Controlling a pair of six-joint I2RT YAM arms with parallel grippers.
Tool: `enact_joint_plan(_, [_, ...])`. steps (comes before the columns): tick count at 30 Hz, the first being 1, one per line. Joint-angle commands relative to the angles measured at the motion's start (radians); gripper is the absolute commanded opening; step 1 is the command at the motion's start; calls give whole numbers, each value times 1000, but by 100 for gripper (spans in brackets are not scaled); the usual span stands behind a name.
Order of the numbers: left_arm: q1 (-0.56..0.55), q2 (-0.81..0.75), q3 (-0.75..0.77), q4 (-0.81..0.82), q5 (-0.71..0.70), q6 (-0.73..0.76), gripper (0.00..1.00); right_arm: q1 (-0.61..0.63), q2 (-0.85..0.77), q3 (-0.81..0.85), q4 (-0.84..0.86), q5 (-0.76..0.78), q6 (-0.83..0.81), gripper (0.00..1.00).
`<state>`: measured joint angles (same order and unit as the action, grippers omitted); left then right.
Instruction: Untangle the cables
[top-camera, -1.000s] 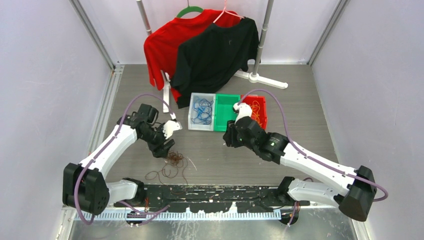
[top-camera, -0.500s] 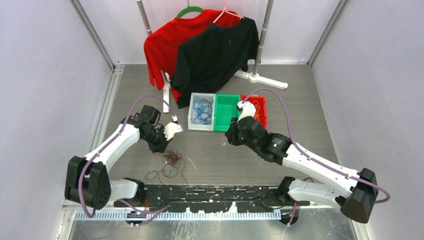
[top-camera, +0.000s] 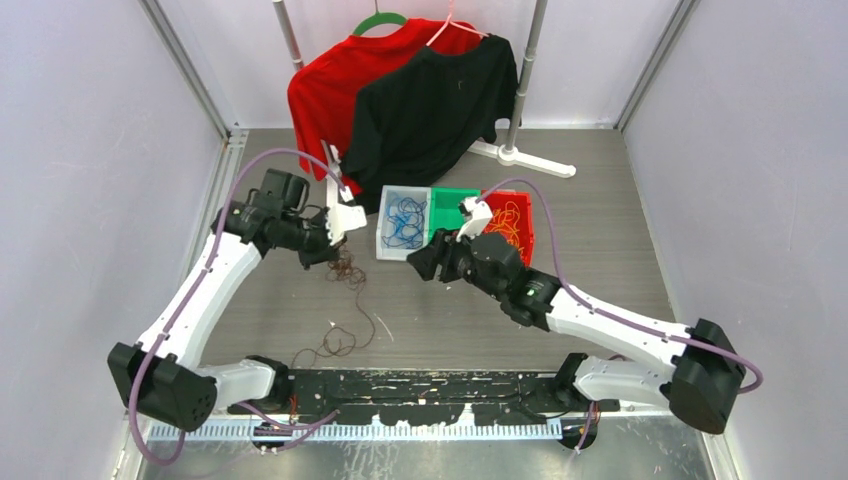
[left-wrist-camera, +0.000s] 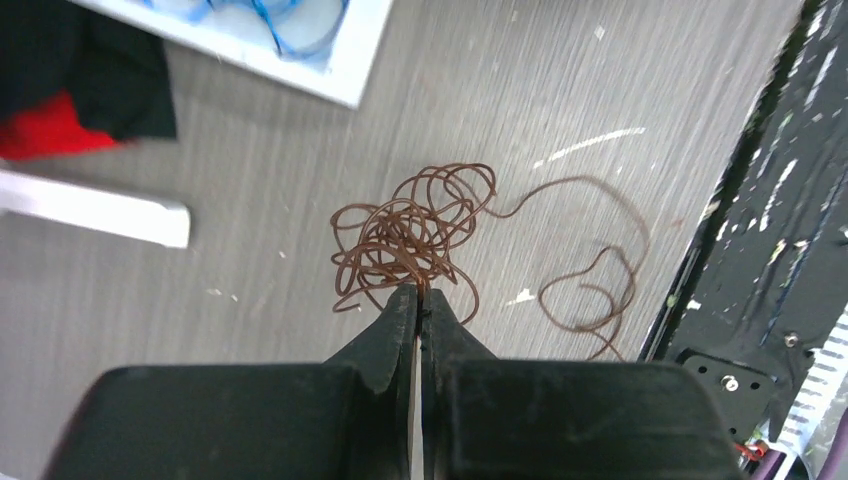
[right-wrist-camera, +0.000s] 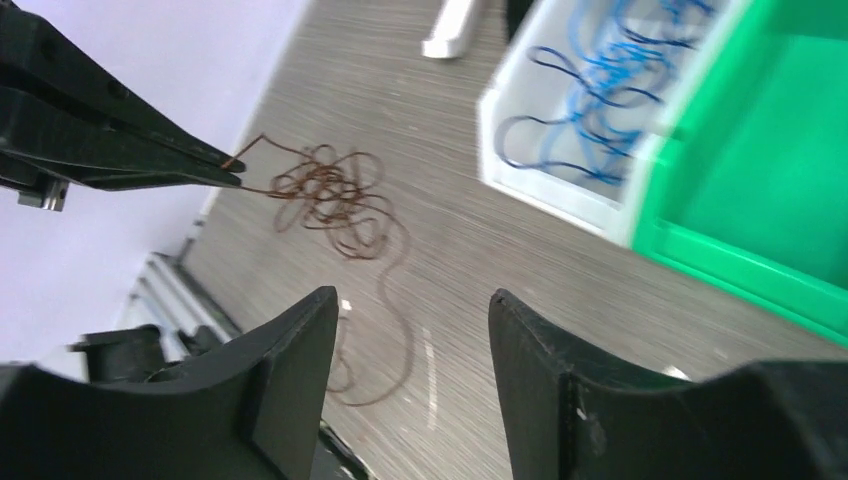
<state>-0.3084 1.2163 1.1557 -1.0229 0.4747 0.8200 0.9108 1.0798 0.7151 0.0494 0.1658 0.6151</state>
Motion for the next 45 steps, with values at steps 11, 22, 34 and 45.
enact_joint_plan(11, [-52, -32, 292, -155, 225, -142, 0, 66, 230, 22, 666, -176, 35, 68])
enact_joint_plan(22, [-73, -32, 319, -167, 230, -166, 0, 121, 316, 104, 618, -91, -15, 69])
enact_joint_plan(34, [-83, -37, 390, -216, 332, -239, 0, 145, 393, 158, 614, 29, -67, 68])
enact_joint_plan(45, [-92, -42, 378, -217, 390, -283, 0, 166, 443, 197, 662, 29, -53, 67])
